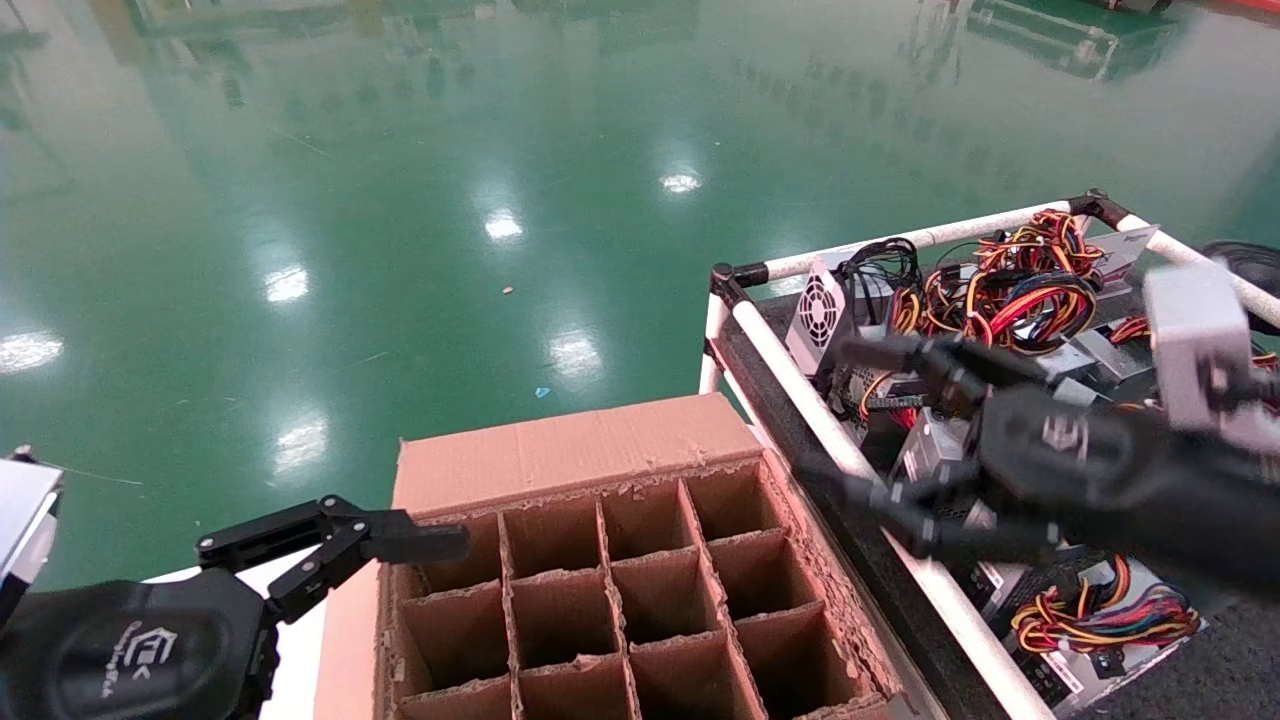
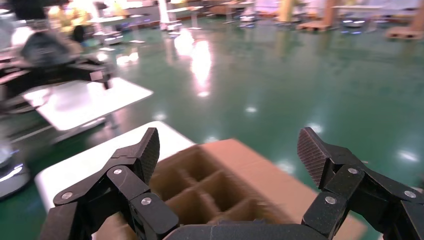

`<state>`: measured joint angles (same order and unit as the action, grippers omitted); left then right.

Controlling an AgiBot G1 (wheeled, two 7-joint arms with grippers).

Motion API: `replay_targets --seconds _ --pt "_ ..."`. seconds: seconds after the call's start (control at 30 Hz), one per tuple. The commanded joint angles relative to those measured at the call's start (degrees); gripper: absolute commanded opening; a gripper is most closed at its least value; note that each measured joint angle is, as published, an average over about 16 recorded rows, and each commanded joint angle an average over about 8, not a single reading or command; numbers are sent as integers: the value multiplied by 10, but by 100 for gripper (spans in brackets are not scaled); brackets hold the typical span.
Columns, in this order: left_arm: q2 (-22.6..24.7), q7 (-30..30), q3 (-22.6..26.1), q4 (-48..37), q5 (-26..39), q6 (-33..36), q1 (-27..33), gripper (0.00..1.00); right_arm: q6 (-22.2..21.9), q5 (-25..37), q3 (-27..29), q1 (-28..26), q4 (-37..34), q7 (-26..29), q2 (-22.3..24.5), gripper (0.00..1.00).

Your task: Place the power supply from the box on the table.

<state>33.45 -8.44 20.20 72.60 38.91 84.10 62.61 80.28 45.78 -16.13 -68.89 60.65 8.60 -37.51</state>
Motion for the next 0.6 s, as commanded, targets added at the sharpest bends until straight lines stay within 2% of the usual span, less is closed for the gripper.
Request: replay_targets --seconds 0.03,0.37,0.6 --pt "0 0 0 0 0 0 0 100 10 -7 0 14 24 4 5 100" --pt "0 0 0 0 0 0 0 100 56 -40 1 75 134 21 25 100" --pt "0 0 0 0 0 0 0 100 64 -46 1 87 155 24 29 100"
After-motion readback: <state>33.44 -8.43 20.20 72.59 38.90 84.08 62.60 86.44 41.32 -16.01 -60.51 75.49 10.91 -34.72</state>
